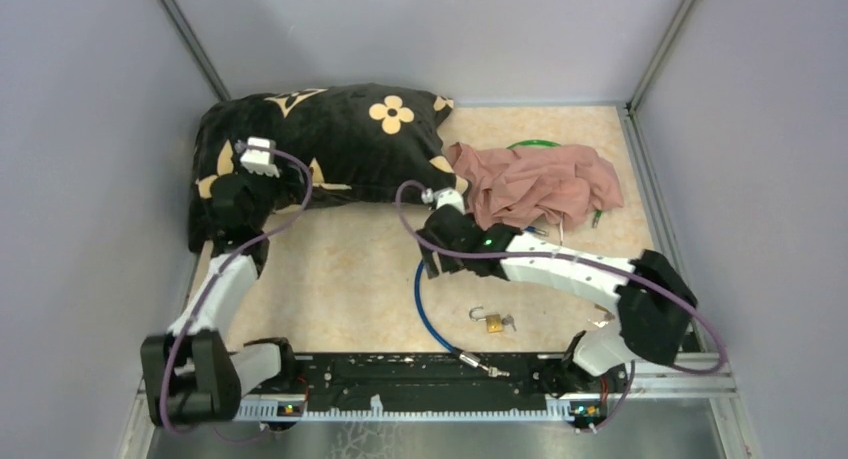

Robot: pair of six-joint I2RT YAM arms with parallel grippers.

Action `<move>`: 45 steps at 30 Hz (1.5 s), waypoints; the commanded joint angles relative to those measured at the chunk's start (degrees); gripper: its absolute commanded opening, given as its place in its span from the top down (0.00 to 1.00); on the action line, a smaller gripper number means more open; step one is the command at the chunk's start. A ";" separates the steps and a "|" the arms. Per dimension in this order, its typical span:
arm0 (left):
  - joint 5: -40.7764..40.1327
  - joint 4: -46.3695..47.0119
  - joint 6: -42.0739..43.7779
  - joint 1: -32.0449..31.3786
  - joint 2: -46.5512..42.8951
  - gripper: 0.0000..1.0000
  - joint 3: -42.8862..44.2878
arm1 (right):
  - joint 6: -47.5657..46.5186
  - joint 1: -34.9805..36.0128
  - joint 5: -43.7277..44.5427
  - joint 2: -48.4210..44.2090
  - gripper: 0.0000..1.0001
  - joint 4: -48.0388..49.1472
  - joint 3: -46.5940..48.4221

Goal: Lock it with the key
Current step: Pick up the lock from the center of the board.

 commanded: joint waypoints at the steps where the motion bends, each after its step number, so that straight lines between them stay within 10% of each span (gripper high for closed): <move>1: 5.40 -33.10 2.36 0.24 -9.06 0.05 7.70 | 7.89 4.54 -0.42 6.68 0.23 -4.87 3.06; 11: 10.79 -56.22 2.72 0.20 -17.74 0.11 16.02 | 10.15 11.61 -6.21 24.24 0.33 -0.30 9.30; 19: 22.03 -62.23 -3.55 0.10 -19.68 0.29 18.73 | 9.37 11.69 -12.56 22.31 1.00 4.69 7.36; 26: 36.19 -62.90 -13.16 -1.09 -19.03 0.44 16.71 | 1.69 17.35 -11.63 6.60 1.00 22.15 5.78; 41: 42.97 -53.62 -33.10 -11.97 -21.56 0.19 2.40 | -8.30 25.51 -3.56 5.69 1.00 44.68 0.98; 45: 42.41 -54.75 -32.62 -11.97 -21.60 0.48 0.96 | -9.21 25.97 -4.97 6.22 1.00 46.56 0.55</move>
